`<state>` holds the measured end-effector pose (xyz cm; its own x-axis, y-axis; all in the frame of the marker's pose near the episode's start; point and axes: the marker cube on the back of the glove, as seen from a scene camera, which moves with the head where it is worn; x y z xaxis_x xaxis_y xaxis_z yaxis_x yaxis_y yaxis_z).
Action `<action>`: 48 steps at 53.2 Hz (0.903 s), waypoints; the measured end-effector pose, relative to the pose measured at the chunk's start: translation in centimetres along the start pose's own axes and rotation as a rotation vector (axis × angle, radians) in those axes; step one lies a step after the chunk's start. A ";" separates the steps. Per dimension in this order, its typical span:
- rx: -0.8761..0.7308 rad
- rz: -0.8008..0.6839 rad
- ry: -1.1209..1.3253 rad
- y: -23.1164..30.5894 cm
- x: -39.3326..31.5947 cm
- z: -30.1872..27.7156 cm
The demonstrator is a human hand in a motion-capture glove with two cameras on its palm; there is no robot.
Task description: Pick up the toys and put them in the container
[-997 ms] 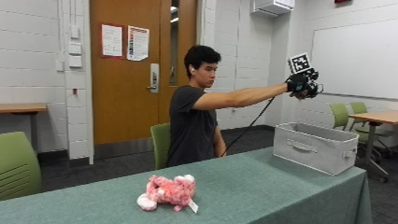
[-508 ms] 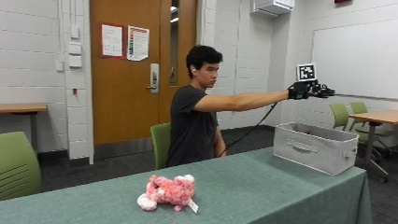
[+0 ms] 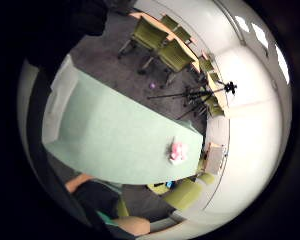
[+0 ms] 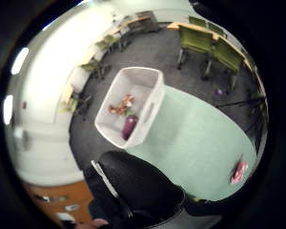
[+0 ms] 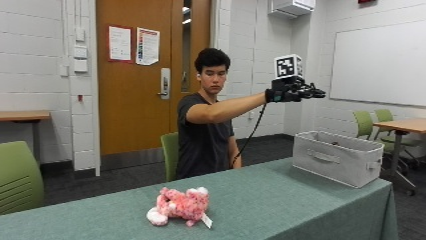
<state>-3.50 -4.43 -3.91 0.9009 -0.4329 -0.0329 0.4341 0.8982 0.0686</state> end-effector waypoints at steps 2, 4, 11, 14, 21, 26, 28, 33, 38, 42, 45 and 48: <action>-0.004 0.132 0.091 1.4 3.4 0.3; -0.010 0.210 0.119 2.9 6.1 0.5; -0.022 0.356 0.143 9.7 15.6 1.2; -0.027 0.408 0.133 11.7 18.6 1.7; -0.047 0.507 0.134 16.7 24.9 4.0; -0.069 0.566 0.115 19.4 28.3 5.8; -0.075 0.586 0.112 20.3 29.4 6.5; -0.102 0.636 0.102 22.7 32.5 8.9; -0.123 0.667 0.091 24.3 34.9 11.6; -0.146 0.681 0.095 25.6 36.2 14.3; -0.169 0.676 0.082 26.2 37.2 16.0; -0.201 0.682 0.056 27.0 38.1 18.1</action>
<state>42.51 1.92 14.74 0.9680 0.2306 -0.0994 -0.2398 0.9664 -0.0931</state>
